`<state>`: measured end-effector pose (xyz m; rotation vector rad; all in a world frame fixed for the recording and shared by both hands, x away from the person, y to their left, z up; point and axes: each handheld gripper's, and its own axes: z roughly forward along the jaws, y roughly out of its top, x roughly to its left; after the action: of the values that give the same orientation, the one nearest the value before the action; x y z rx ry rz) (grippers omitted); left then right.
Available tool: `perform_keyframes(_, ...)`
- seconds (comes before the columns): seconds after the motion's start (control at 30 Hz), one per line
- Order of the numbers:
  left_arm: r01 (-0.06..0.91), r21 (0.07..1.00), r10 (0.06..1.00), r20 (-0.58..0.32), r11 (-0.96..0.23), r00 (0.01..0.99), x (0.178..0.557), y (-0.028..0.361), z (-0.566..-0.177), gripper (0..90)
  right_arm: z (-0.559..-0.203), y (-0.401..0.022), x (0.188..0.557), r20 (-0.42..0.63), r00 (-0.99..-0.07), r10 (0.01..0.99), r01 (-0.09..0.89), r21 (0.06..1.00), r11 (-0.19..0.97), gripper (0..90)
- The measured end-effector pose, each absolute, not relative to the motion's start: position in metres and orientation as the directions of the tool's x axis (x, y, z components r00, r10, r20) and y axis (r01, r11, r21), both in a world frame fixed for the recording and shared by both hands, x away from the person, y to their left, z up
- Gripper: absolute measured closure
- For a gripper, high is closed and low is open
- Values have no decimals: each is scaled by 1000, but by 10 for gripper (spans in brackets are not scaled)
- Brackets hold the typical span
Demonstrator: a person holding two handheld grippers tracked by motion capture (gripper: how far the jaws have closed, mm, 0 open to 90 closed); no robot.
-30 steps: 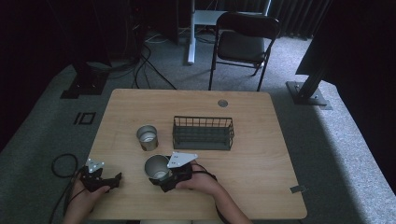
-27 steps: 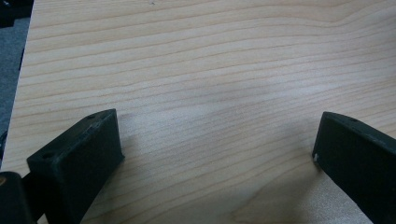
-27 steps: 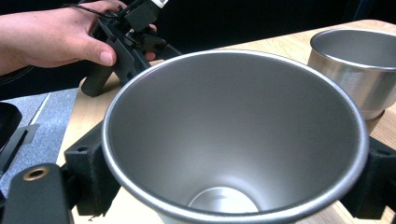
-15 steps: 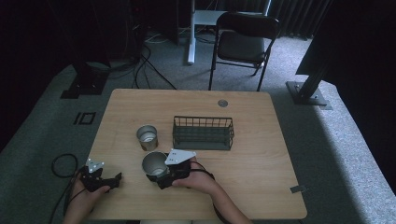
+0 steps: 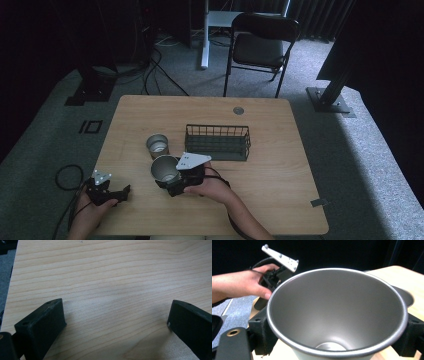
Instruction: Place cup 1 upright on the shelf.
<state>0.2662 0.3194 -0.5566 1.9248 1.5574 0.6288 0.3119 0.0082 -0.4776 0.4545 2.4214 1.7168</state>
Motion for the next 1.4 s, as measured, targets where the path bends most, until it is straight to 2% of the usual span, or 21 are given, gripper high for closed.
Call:
perform_keyframes(0.47,706,691,978,3,-153,209,266,319,-556,18,-441,-3,324,44,-925,377,144,960,242,126)
perform_keyframes(1.03,706,691,978,3,-153,209,266,319,-556,18,-398,-37,347,33,-844,535,134,979,152,127)
perform_keyframes(1.4,706,691,978,3,-153,209,266,319,-556,18,-389,-64,367,33,-763,645,139,984,114,127)
